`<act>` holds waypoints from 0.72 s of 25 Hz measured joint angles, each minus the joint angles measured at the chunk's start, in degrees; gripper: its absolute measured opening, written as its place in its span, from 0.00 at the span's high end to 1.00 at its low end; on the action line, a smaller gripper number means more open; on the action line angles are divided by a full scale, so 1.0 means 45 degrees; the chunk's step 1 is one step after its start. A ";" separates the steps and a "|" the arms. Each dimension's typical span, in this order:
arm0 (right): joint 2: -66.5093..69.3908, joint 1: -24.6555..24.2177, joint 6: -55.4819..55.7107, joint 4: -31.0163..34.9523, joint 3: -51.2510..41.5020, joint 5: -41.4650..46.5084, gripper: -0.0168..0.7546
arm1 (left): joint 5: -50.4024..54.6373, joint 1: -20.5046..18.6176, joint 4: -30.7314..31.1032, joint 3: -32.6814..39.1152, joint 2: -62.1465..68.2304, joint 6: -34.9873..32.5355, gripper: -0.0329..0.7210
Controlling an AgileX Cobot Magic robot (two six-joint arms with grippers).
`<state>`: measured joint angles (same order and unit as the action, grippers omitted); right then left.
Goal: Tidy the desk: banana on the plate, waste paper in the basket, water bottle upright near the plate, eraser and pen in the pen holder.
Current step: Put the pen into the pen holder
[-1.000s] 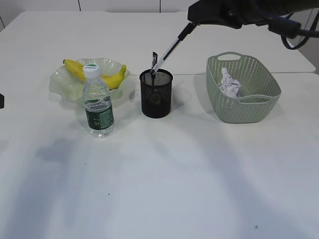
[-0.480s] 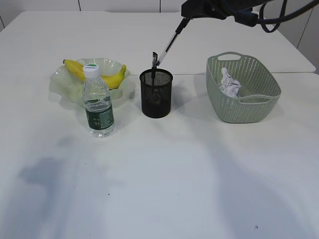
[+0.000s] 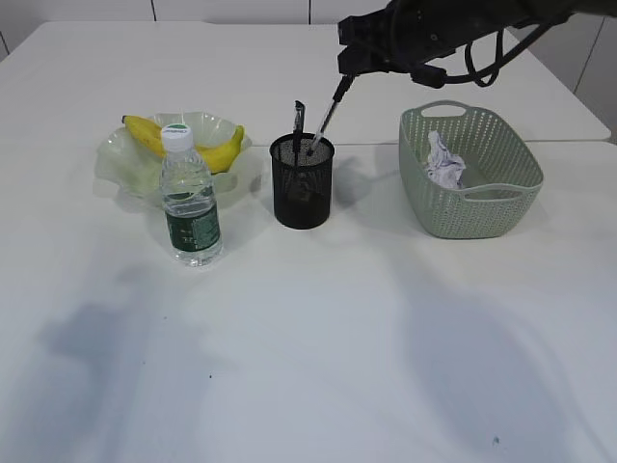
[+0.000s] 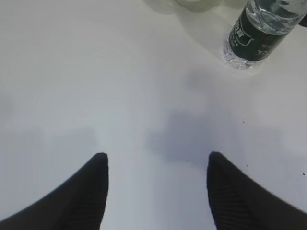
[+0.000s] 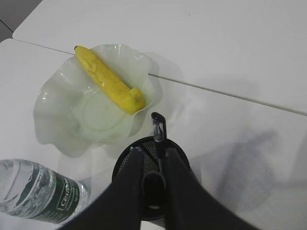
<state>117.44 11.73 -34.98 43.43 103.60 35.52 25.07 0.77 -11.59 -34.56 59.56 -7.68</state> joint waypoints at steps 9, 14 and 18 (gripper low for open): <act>0.1507 0.0000 0.0051 -0.0443 0.1714 0.0202 0.91 | 0.0280 0.0000 0.0027 0.0000 0.0000 0.0000 0.36; 0.2224 0.0000 0.0051 -0.0648 0.2360 0.0537 0.91 | 0.0298 0.0000 0.0027 0.0000 0.0000 0.0000 0.36; 0.2556 0.0000 0.0051 -0.0648 0.2484 0.0615 0.91 | 0.0307 0.0000 0.0027 0.0000 0.0000 0.0000 0.36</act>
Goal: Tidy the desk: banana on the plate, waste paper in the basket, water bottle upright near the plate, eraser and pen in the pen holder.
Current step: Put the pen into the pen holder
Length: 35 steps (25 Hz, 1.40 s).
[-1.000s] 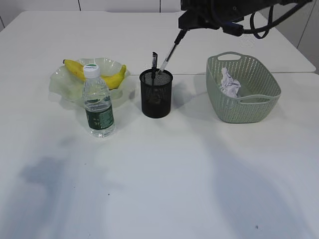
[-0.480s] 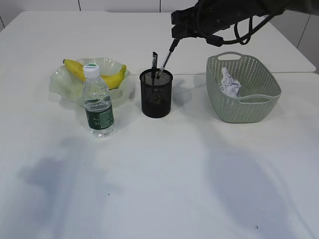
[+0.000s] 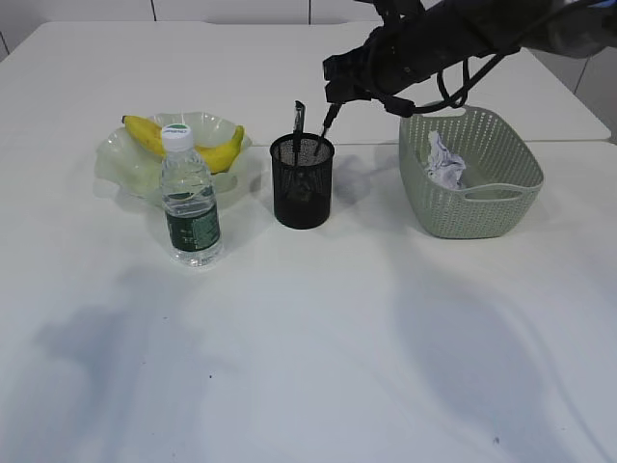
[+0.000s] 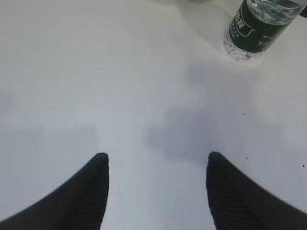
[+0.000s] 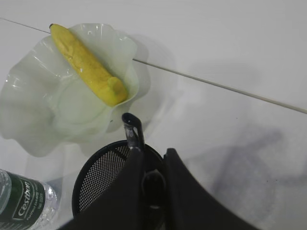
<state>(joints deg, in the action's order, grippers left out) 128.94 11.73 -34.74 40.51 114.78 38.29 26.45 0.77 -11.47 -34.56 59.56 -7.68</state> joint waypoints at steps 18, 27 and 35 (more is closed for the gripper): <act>0.0597 0.0627 -0.0342 -0.0421 0.0106 0.0090 0.90 | 0.0000 0.0000 0.0000 0.0000 0.0000 0.0000 0.37; 0.0597 0.0649 -0.0046 -0.0479 0.0106 0.0148 0.69 | 0.0000 0.0000 0.0000 0.0000 0.0000 0.0000 0.37; 0.0597 0.0649 0.0068 -0.0517 0.0135 0.0554 0.59 | 0.0000 0.0000 -0.0024 0.0000 0.0000 0.0000 0.37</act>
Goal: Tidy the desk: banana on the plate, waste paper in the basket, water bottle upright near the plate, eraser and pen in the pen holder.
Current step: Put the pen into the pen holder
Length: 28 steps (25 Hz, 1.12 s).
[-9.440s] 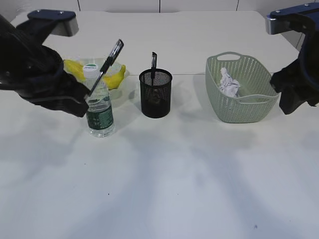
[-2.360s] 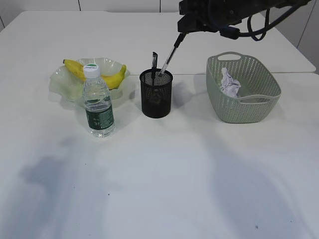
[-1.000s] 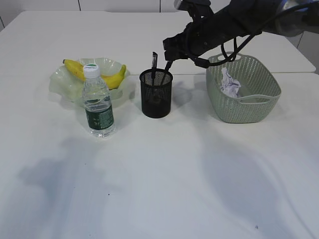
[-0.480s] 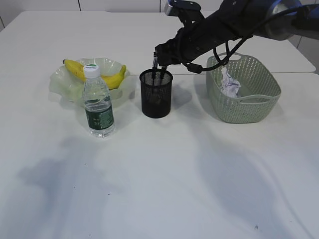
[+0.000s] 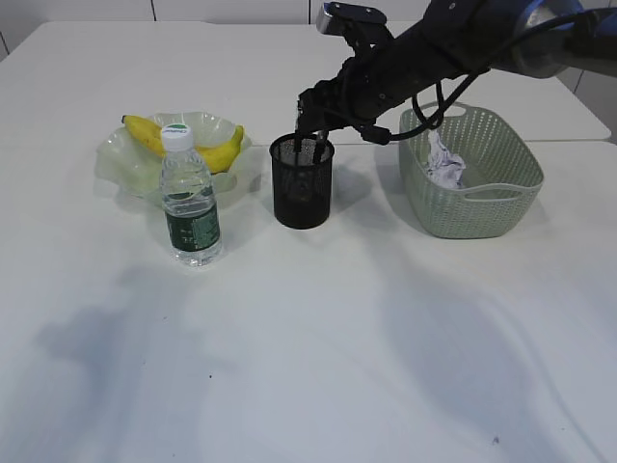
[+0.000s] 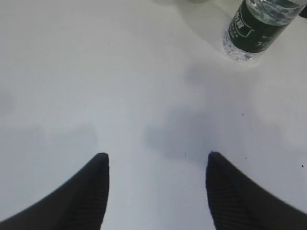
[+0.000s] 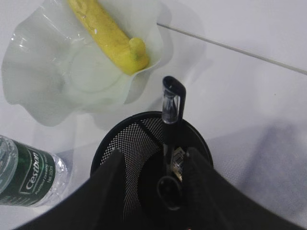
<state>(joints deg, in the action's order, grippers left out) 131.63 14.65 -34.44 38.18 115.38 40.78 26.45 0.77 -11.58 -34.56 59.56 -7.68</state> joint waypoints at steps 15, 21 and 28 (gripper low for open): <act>0.0000 0.0000 0.0131 -0.0117 0.0008 0.0023 0.24 | 0.0072 0.0000 -0.0164 0.0000 0.0000 0.0000 0.37; -0.0077 0.0000 0.0277 -0.0580 0.0030 0.0026 0.20 | 0.0094 0.0000 -0.0192 0.0000 0.0000 0.0000 0.37; -0.0242 0.0000 0.2267 -0.3227 0.0818 0.0505 0.20 | 0.0094 0.0000 -0.0352 0.0000 0.0000 0.0000 0.37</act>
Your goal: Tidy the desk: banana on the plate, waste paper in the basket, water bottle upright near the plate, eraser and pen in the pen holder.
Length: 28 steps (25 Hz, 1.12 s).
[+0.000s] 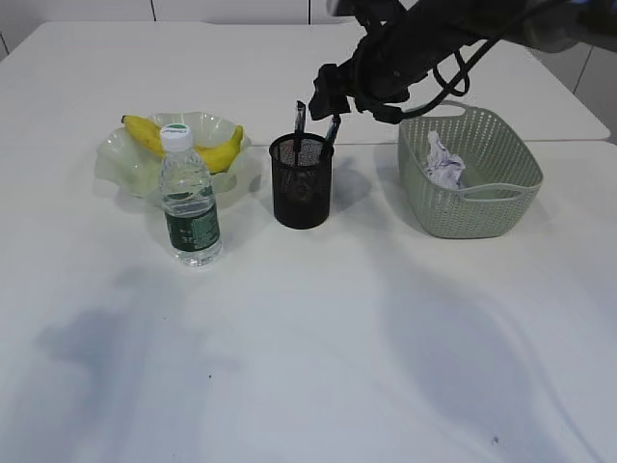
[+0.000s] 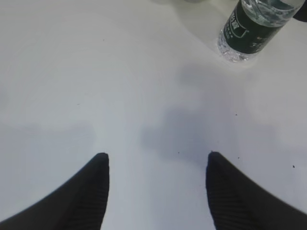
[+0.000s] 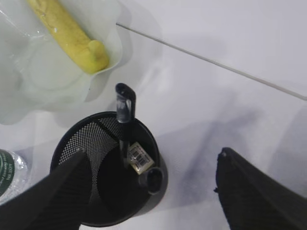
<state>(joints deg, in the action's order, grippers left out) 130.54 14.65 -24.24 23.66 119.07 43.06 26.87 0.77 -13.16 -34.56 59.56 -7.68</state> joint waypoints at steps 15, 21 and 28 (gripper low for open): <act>-0.1230 0.0000 0.3604 -0.3686 0.0539 0.3665 0.22 | 0.0000 0.0000 -0.0030 0.0000 0.0000 0.0000 0.37; -0.1869 -0.0232 0.3910 -0.4211 0.0559 0.5290 0.22 | 0.0187 0.0000 0.0036 0.0000 -0.0407 0.0000 0.37; -0.3201 -0.1267 0.3962 -0.4387 -0.0556 0.6141 0.22 | 0.1435 0.0000 0.0565 -0.0351 -0.1063 0.0000 0.37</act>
<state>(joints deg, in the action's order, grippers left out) 116.13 8.95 -6.41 3.92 116.56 70.69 33.33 0.77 -10.62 -36.14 54.77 -7.68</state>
